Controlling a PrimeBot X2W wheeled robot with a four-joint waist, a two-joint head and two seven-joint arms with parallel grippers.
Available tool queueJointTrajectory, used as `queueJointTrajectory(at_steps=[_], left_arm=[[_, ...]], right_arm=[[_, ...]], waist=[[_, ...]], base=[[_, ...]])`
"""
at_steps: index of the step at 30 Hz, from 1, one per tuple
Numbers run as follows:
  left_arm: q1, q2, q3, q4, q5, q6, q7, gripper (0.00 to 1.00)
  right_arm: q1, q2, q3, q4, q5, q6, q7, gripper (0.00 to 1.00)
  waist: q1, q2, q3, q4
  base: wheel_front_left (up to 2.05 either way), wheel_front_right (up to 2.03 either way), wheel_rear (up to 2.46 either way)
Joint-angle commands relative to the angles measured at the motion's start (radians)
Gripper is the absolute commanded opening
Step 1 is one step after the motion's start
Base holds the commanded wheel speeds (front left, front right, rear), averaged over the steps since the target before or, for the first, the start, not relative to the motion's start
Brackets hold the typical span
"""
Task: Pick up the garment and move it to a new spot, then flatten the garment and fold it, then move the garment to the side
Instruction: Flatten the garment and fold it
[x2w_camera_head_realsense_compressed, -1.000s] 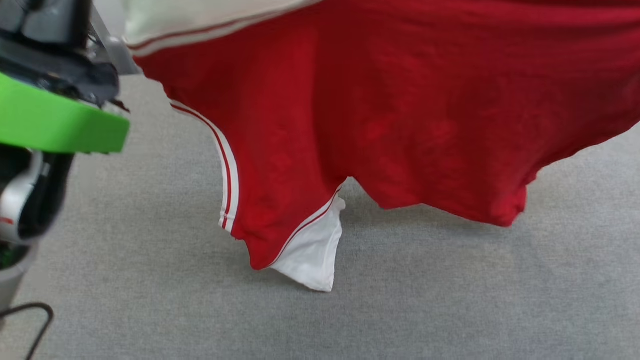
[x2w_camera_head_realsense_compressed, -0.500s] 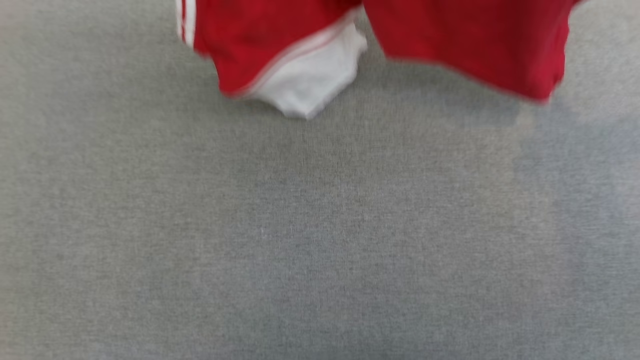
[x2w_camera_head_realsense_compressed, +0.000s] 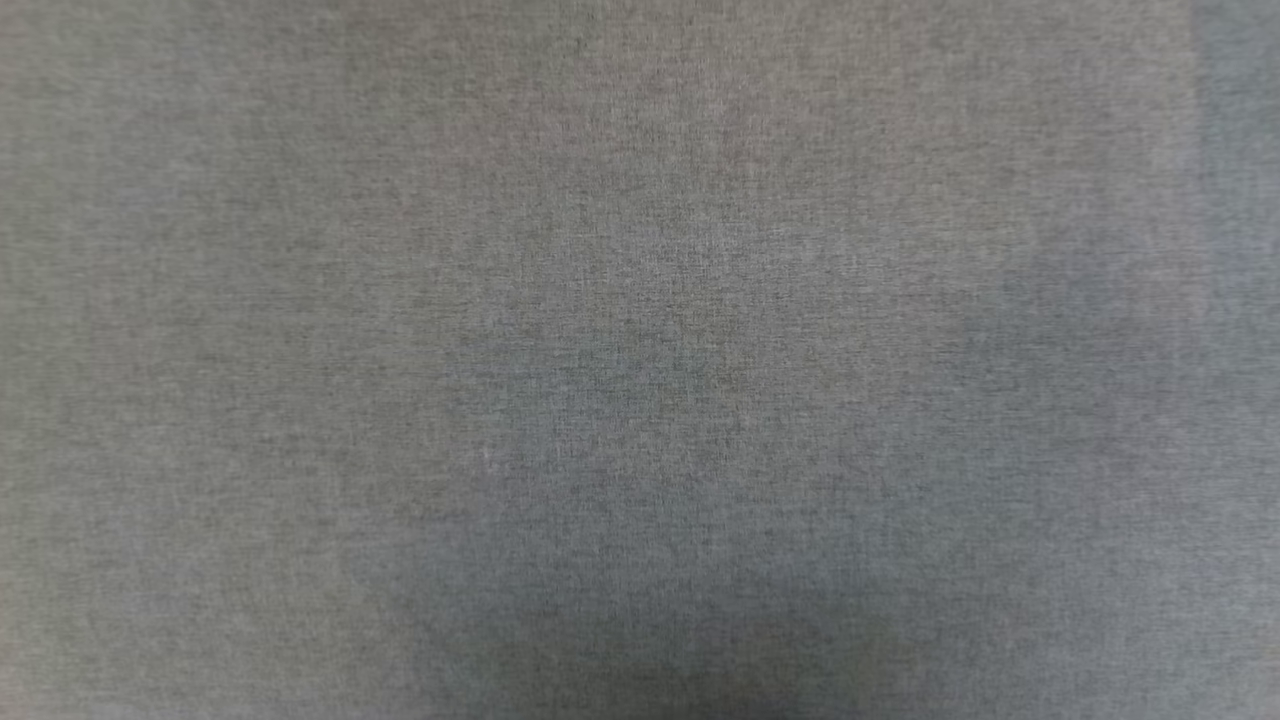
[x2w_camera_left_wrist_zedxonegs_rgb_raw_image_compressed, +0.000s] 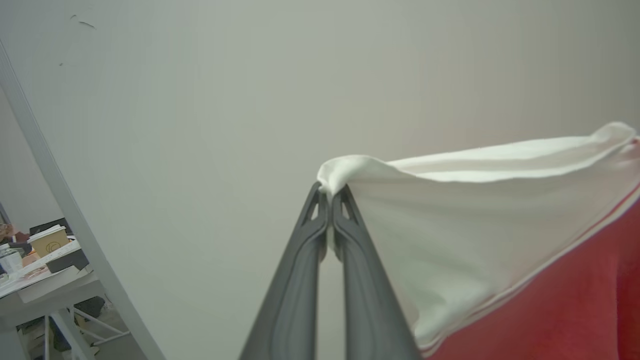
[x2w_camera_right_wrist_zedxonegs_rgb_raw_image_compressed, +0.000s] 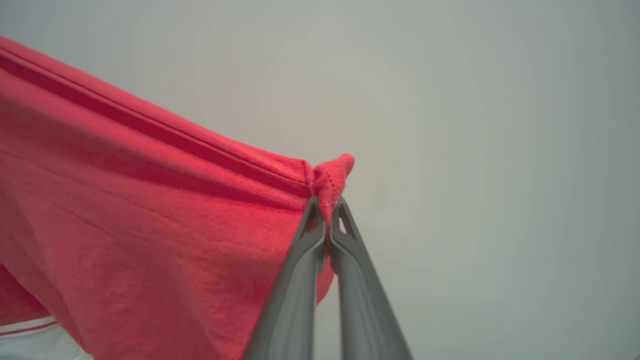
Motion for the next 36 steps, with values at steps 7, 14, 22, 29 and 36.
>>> queueJointTrajectory(at_steps=[7,14,22,29,36], left_arm=[[-0.006,-0.056,-0.045,0.217,-0.005,-0.007,-0.187,0.00],[0.209,-0.122,-0.113,0.265,-0.074,-0.011,-0.313,0.00],[0.496,-0.176,-0.158,0.240,-0.148,-0.011,-0.373,0.00],[0.788,-0.192,-0.167,0.172,-0.183,0.002,-0.387,0.00],[1.088,-0.174,-0.190,0.091,-0.220,0.041,-0.385,0.00]], right_arm=[[-0.052,0.023,0.086,0.151,-0.030,-0.002,-0.121,0.00],[0.049,0.036,0.180,0.191,0.019,-0.002,-0.219,0.00],[0.243,0.038,0.283,0.177,0.103,-0.002,-0.284,0.00],[0.473,0.021,0.371,0.153,0.195,-0.002,-0.305,0.00],[0.689,-0.002,0.437,0.149,0.297,-0.002,-0.298,0.00]], waist=[[-0.0002,0.0000,0.067,0.031],[-0.0002,0.0000,0.047,0.062],[-0.0002,0.0000,-0.050,0.080],[-0.0002,0.0000,-0.186,0.093],[-0.0002,0.0000,-0.323,0.103]], base=[[0.00,0.00,0.00],[0.00,0.00,0.00],[0.00,0.00,0.00],[0.00,0.00,0.00],[0.00,0.00,0.00]])
